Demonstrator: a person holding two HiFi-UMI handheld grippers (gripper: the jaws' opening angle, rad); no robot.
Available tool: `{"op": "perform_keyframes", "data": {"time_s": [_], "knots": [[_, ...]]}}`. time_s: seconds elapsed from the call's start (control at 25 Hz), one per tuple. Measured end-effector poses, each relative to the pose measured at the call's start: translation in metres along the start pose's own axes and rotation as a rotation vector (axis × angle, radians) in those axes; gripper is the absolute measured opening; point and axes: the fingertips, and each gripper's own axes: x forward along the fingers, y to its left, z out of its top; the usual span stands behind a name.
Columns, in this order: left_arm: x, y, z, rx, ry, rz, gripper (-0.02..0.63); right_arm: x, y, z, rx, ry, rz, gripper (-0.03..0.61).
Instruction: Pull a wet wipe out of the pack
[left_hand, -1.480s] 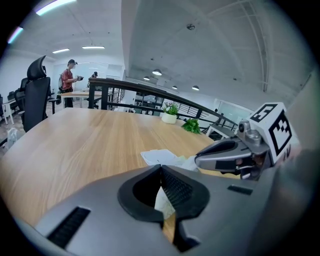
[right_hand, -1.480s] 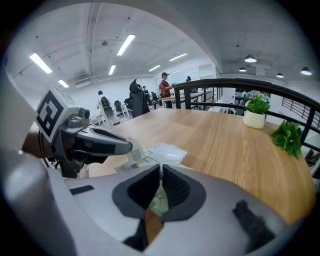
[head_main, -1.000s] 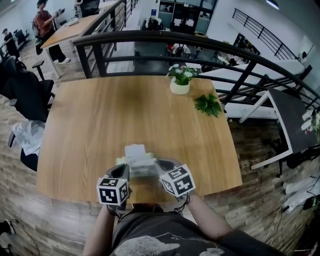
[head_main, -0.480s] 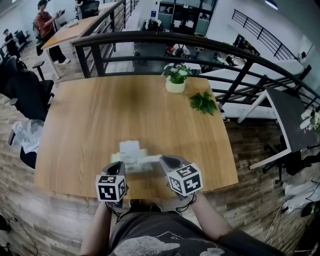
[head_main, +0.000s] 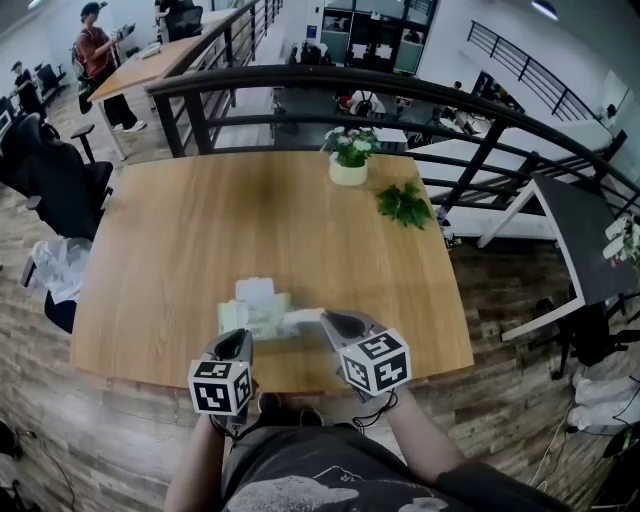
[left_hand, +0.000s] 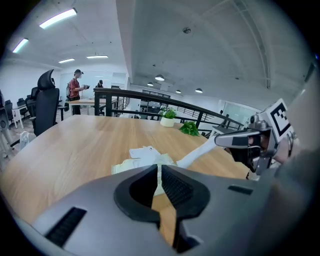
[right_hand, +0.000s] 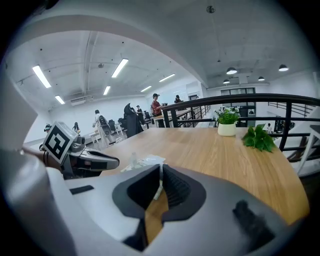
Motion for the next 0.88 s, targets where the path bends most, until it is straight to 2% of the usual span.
{"op": "perform_keyframes", "data": {"time_s": [0.4, 0.88], "knots": [[-0.025, -0.011, 0.019, -0.019, -0.108, 0.028, 0.015, -0.037, -0.003, 0.015, -0.002, -0.072, 0.003, 0.034], [-0.054, -0.044, 0.036, -0.005, -0.205, 0.028, 0.015, -0.073, -0.005, 0.004, -0.02, -0.085, 0.01, 0.034]]}}
